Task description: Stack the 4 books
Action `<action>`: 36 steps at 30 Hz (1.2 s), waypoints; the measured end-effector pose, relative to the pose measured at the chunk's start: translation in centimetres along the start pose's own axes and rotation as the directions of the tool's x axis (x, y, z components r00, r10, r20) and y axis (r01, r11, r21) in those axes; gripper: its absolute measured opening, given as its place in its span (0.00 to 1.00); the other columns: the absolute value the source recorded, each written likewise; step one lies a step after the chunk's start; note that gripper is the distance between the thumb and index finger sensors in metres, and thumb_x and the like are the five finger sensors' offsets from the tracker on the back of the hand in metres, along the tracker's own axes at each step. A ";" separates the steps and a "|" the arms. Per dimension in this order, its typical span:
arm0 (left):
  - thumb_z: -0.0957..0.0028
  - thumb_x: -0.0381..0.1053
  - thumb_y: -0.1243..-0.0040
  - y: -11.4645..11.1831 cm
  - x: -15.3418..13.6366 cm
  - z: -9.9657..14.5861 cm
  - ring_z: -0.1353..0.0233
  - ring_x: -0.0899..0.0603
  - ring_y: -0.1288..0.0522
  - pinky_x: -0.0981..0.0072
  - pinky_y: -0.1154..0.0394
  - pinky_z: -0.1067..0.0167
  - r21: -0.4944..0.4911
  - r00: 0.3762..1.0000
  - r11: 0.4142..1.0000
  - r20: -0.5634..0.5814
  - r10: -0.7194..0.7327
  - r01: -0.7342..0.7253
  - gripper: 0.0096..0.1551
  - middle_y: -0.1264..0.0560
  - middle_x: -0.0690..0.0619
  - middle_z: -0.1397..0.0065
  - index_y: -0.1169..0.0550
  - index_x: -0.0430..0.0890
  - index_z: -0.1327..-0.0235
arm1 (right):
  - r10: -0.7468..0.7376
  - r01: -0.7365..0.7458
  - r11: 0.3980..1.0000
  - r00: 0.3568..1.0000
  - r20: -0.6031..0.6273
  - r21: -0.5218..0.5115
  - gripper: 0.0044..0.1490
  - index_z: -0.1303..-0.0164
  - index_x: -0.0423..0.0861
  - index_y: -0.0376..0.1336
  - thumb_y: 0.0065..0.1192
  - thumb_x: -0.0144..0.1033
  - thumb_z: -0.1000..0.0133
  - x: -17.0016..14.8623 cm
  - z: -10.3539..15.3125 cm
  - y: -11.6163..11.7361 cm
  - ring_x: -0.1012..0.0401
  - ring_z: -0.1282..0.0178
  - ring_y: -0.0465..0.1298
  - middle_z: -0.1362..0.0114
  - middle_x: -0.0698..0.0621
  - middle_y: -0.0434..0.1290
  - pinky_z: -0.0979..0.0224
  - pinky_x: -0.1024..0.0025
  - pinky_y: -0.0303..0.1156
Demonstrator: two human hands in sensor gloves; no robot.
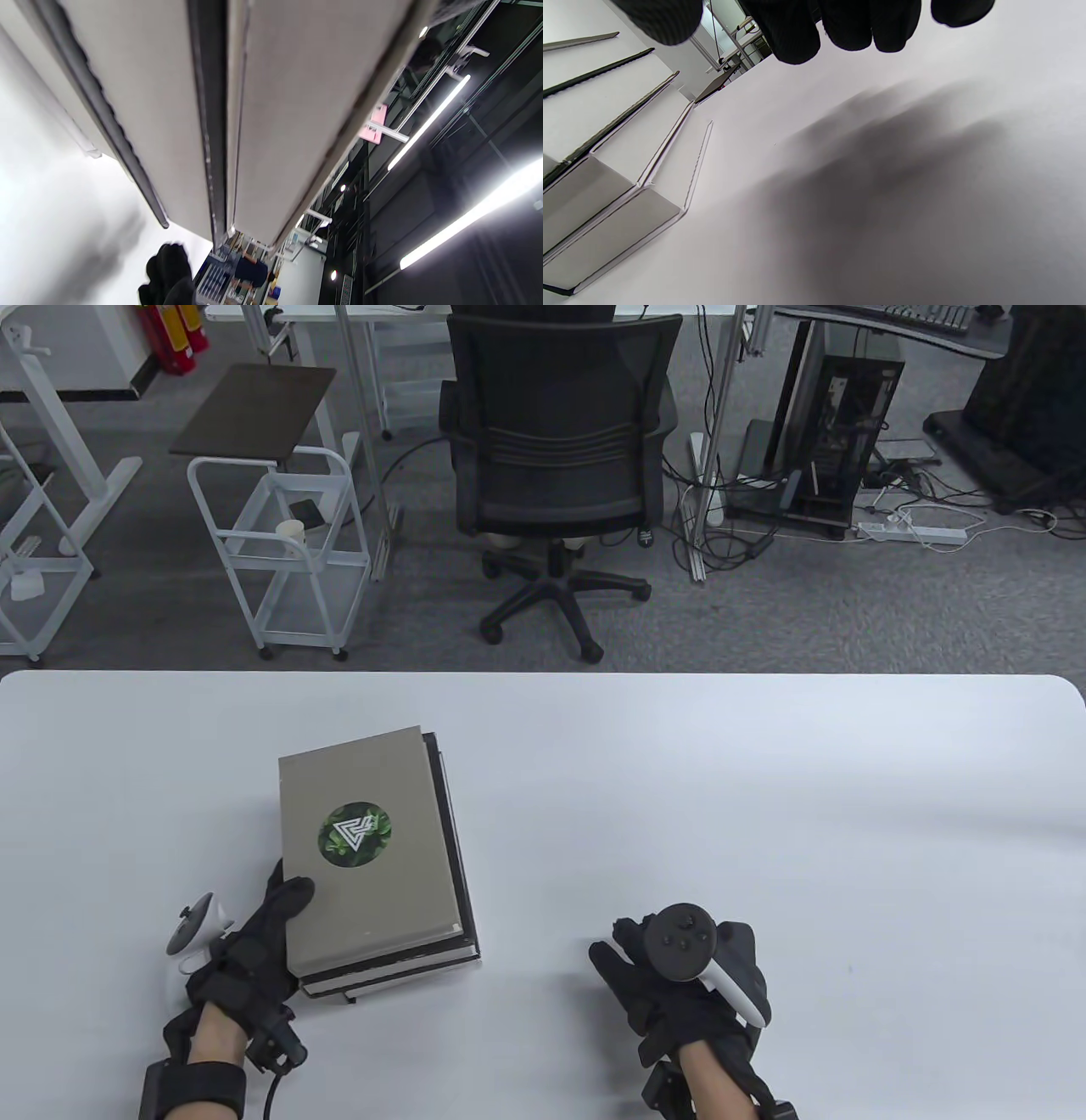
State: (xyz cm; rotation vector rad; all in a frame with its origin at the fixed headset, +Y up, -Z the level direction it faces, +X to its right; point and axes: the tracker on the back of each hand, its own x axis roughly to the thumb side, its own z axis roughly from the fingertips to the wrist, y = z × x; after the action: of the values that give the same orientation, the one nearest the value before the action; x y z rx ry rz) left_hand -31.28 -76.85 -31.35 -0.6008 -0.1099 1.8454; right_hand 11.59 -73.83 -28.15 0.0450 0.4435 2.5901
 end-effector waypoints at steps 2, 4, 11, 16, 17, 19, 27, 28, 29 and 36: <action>0.42 0.73 0.53 -1.5 -0.4 -0.7 0.21 0.22 0.75 0.14 0.60 0.33 -0.031 1.000 1.000 -0.011 -0.007 0.006 0.61 0.79 0.39 0.23 0.79 0.56 0.30 | -0.011 0.011 1.000 1.000 -0.006 -0.006 0.47 0.13 0.42 0.53 0.43 0.64 0.33 -0.3 0.0 -0.2 0.33 0.18 0.56 0.14 0.32 0.53 0.21 0.34 0.57; 0.42 0.73 0.53 -3.0 -0.8 -1.3 0.22 0.22 0.74 0.14 0.60 0.34 -0.057 1.000 0.998 -0.014 -0.020 0.019 0.61 0.78 0.38 0.23 0.79 0.55 0.30 | -0.026 0.026 1.000 1.000 -0.010 -0.012 0.47 0.13 0.42 0.52 0.43 0.63 0.33 -0.5 0.1 -0.3 0.33 0.18 0.56 0.14 0.32 0.53 0.21 0.33 0.57; 0.41 0.72 0.54 -7.2 -2.2 -2.6 0.22 0.21 0.74 0.14 0.60 0.34 -0.132 0.999 0.991 -0.038 -0.040 0.034 0.61 0.78 0.38 0.23 0.79 0.54 0.30 | -0.043 0.041 0.996 0.999 -0.025 -0.075 0.45 0.13 0.43 0.51 0.49 0.60 0.33 -1.1 0.4 -1.3 0.35 0.17 0.55 0.13 0.33 0.53 0.20 0.33 0.56; 0.41 0.72 0.54 -9.7 -3.3 -2.8 0.22 0.22 0.75 0.14 0.61 0.34 -0.171 0.997 0.984 -0.051 -0.051 0.042 0.61 0.79 0.38 0.24 0.80 0.54 0.31 | -0.033 0.028 0.993 0.998 -0.047 -0.112 0.42 0.13 0.43 0.51 0.52 0.54 0.32 -1.8 0.7 -1.9 0.35 0.17 0.55 0.13 0.34 0.53 0.19 0.33 0.56; 0.41 0.72 0.54 -10.0 -3.4 -2.8 0.22 0.22 0.75 0.14 0.61 0.34 -0.174 0.997 0.984 -0.053 -0.052 0.043 0.61 0.79 0.38 0.24 0.80 0.54 0.31 | -0.036 0.030 0.993 0.998 -0.051 -0.114 0.42 0.13 0.43 0.51 0.53 0.53 0.32 -1.9 0.7 -1.9 0.35 0.17 0.55 0.13 0.34 0.53 0.19 0.33 0.56; 0.41 0.72 0.55 -10.7 -3.8 -2.7 0.22 0.22 0.75 0.15 0.61 0.34 -0.180 0.997 0.983 -0.056 -0.055 0.044 0.61 0.79 0.38 0.24 0.80 0.54 0.32 | -0.046 0.039 0.992 0.997 -0.057 -0.116 0.41 0.13 0.43 0.51 0.53 0.52 0.32 -2.2 0.8 -2.0 0.35 0.17 0.55 0.13 0.34 0.53 0.19 0.33 0.56; 0.41 0.72 0.55 -11.9 -4.4 -2.4 0.22 0.23 0.76 0.15 0.61 0.33 -0.179 0.997 0.983 -0.058 -0.057 0.046 0.61 0.80 0.38 0.25 0.81 0.54 0.32 | -0.052 0.044 0.992 0.997 -0.062 -0.122 0.40 0.14 0.43 0.52 0.52 0.51 0.32 -2.7 1.0 -2.0 0.35 0.18 0.56 0.14 0.34 0.54 0.20 0.34 0.57; 0.41 0.72 0.55 -11.9 -4.4 -2.4 0.22 0.23 0.76 0.16 0.61 0.33 -0.175 0.997 0.983 -0.055 -0.061 0.051 0.60 0.80 0.38 0.25 0.81 0.53 0.32 | -0.054 0.046 0.992 0.997 -0.060 -0.121 0.40 0.14 0.43 0.52 0.51 0.51 0.32 -2.7 1.0 -1.9 0.35 0.18 0.57 0.14 0.34 0.54 0.20 0.34 0.57; 0.41 0.72 0.55 -11.7 -4.3 -2.4 0.22 0.23 0.75 0.17 0.61 0.32 -0.174 0.996 0.983 -0.054 -0.077 0.067 0.60 0.80 0.39 0.25 0.80 0.53 0.32 | -0.055 0.048 0.992 0.997 -0.056 -0.120 0.40 0.14 0.43 0.52 0.50 0.52 0.31 -2.7 1.0 -1.9 0.35 0.18 0.57 0.14 0.34 0.54 0.21 0.34 0.58; 0.40 0.69 0.54 -11.5 -2.8 -2.0 0.22 0.29 0.78 0.23 0.67 0.31 -0.116 0.982 0.977 -0.048 -0.184 0.178 0.60 0.81 0.40 0.26 0.80 0.52 0.31 | -0.033 0.029 0.990 0.999 -0.030 -0.137 0.42 0.14 0.43 0.51 0.48 0.56 0.32 -2.0 1.3 -1.8 0.35 0.18 0.57 0.15 0.33 0.54 0.21 0.35 0.58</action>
State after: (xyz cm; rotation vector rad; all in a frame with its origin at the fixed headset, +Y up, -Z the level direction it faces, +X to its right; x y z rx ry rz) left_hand -19.81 -75.67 -27.92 -0.6987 -0.2230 1.6516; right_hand 14.34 -72.95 -27.44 -0.0513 0.2747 2.5870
